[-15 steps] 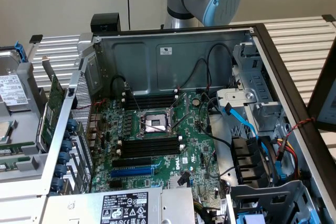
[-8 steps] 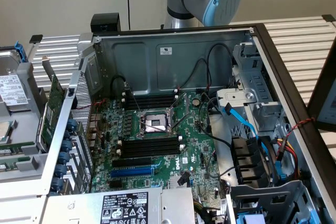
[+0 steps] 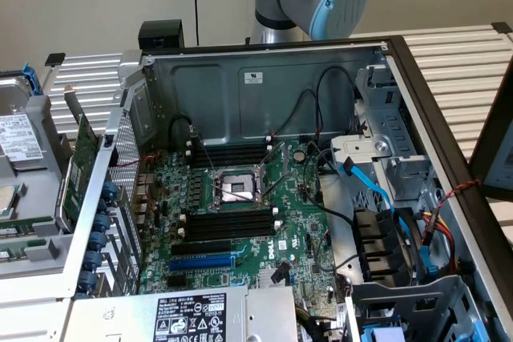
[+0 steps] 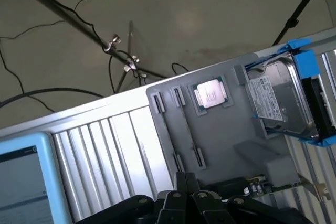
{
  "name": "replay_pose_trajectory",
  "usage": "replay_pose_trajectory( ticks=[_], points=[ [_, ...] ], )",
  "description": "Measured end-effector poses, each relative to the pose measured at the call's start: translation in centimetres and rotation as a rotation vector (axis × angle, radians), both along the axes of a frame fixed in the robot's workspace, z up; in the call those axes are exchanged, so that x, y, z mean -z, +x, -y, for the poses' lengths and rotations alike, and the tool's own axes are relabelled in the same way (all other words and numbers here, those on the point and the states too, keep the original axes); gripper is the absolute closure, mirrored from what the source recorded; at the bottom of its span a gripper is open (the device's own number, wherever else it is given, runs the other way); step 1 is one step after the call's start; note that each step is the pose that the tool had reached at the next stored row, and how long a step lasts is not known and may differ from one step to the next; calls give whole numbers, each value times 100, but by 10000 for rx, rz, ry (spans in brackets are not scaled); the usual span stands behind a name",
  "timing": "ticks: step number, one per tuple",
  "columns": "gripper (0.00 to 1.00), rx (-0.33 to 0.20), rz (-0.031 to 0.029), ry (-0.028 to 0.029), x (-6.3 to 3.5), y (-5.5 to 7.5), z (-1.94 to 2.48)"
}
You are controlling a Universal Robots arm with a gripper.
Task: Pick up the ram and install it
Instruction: 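Pick up the ram and move it above insertion slot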
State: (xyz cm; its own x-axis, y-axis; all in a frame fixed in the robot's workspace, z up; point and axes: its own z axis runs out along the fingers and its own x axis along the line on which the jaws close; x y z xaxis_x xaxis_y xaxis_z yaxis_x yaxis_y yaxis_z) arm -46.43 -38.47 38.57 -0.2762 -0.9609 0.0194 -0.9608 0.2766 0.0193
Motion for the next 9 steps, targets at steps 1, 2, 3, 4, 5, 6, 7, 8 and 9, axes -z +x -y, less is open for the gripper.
replay_pose_trajectory(
  ticks=[1,2,3,4,5,6,7,8,9],
  points=[
    [89,-181,3,0,1,0,0],
    [89,-354,5,0,1,0,0],
    [89,-535,5,0,1,0,0],
    [89,-720,6,0,1,0,0],
    [89,-899,9,0,2,0,0],
    [89,-1079,12,1,3,-1,0],
    [89,-1258,13,0,3,-1,0],
    [89,-1450,13,0,3,-1,0],
    [89,-1634,14,1,3,-1,0]
  ],
)
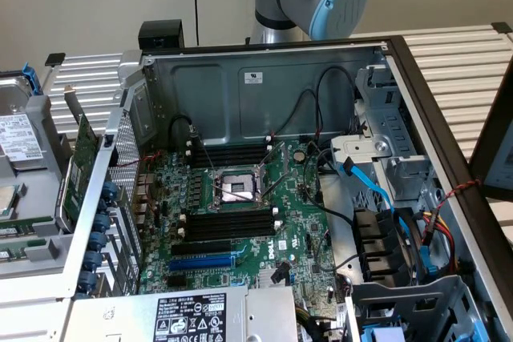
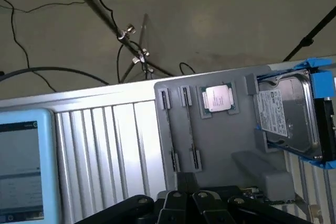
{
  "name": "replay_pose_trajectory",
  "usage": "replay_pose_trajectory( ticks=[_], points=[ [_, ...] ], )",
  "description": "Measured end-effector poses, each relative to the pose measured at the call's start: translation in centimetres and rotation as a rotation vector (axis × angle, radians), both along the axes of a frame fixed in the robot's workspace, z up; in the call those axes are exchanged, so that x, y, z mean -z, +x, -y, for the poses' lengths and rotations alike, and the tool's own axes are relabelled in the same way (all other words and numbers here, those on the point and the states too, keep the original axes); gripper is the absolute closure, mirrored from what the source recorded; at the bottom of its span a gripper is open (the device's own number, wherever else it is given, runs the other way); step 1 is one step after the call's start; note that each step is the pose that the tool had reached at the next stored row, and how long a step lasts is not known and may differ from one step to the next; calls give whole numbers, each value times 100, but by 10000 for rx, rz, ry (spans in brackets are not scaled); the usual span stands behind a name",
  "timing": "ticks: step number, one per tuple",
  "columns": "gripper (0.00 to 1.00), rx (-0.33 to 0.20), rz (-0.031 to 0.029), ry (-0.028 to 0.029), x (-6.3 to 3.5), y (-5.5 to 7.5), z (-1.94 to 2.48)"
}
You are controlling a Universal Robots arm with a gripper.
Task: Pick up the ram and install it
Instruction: 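Pick up the ram and move it above insertion slot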
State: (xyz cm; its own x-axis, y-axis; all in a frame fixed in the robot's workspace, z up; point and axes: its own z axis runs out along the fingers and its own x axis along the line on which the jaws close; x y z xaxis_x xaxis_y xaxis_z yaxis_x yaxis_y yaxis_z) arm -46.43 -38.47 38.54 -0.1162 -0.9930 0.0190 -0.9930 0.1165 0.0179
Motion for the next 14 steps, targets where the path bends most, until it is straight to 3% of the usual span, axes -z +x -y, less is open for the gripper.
replay_pose_trajectory(
  ticks=[4,8,9,14],
  points=[
    [89,-726,-6,-2,0,0,0],
    [89,-1432,-12,-43,1,-1,-1],
    [89,-1521,-16,-75,1,-1,-1],
    [89,-1536,-13,-81,0,-1,0]
  ],
)
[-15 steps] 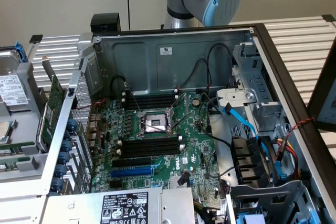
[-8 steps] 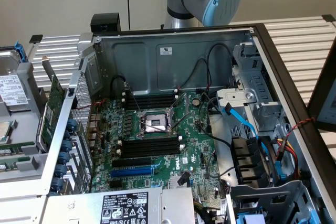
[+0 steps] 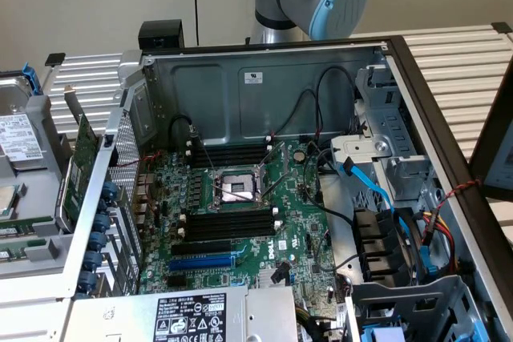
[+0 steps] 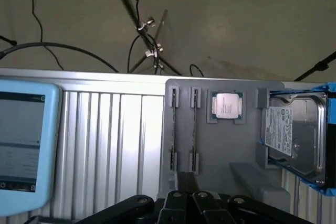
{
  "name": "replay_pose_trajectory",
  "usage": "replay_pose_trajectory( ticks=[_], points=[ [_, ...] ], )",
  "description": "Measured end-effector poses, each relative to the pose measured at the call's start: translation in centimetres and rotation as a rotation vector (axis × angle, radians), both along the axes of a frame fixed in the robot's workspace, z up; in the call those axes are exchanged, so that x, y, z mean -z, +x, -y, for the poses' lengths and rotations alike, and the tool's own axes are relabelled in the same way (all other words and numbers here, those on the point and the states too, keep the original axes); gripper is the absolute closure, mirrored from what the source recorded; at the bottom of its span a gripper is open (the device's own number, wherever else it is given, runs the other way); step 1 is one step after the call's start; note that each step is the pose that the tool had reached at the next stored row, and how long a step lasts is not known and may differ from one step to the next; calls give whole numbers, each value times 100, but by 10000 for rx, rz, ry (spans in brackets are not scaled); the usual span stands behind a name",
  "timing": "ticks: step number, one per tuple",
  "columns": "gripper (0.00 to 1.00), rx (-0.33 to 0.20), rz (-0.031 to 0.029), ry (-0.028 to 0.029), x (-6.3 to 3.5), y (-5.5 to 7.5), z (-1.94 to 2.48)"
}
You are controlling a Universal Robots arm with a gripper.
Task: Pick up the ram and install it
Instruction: 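Pick up the ram and move it above insertion slot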
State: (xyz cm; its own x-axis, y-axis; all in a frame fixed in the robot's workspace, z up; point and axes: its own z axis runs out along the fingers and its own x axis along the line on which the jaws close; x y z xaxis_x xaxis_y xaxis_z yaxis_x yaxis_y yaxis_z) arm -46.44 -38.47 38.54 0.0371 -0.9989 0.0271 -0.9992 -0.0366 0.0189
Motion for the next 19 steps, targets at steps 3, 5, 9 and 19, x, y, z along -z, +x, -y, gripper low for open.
replay_pose_trajectory(
  ticks=[3,5,9,19],
  points=[
    [89,1,14,-1,0,-3,0],
    [89,-16,32,-2,1,-7,0],
    [89,-94,33,-6,3,-9,-5],
    [89,-137,-12,-6,61,-10,-6]
  ],
)
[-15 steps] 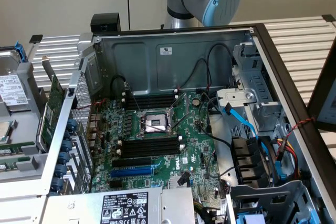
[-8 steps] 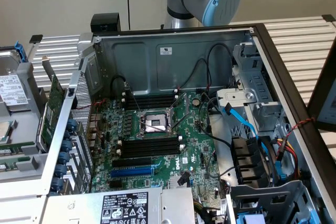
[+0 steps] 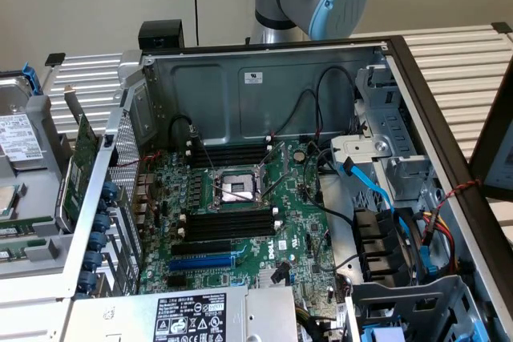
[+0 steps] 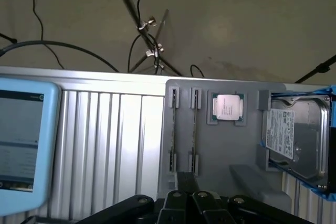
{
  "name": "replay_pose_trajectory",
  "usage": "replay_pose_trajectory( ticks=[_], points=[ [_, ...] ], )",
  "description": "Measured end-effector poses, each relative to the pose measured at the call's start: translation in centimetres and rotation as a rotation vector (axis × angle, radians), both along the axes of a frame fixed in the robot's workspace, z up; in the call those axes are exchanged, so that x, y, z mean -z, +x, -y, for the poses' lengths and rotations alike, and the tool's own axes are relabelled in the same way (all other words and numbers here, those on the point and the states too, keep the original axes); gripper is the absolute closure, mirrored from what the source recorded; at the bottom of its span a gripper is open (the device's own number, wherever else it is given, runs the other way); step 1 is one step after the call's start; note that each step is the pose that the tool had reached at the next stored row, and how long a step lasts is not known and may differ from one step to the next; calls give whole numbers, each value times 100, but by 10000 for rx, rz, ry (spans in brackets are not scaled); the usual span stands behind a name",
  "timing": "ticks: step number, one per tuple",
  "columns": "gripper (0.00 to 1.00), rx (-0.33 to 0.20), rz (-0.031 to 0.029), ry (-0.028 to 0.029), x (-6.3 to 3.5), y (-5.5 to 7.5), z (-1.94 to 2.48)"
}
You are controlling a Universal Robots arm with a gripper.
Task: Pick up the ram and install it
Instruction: 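Pick up the ram and move it above insertion slot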
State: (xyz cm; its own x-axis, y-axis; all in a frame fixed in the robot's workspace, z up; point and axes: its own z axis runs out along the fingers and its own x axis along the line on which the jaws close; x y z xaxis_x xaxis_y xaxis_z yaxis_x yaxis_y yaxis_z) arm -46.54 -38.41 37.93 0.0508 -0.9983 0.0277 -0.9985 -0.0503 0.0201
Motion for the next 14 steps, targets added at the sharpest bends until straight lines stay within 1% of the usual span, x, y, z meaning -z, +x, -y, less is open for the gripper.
replay_pose_trajectory(
  ticks=[4,6,7,14],
  points=[
    [64,-13,-1,0,55,0,0],
    [64,-32,-3,0,91,0,0],
    [58,-45,-4,0,109,0,0],
    [58,-146,-3,0,238,0,0]
  ],
)
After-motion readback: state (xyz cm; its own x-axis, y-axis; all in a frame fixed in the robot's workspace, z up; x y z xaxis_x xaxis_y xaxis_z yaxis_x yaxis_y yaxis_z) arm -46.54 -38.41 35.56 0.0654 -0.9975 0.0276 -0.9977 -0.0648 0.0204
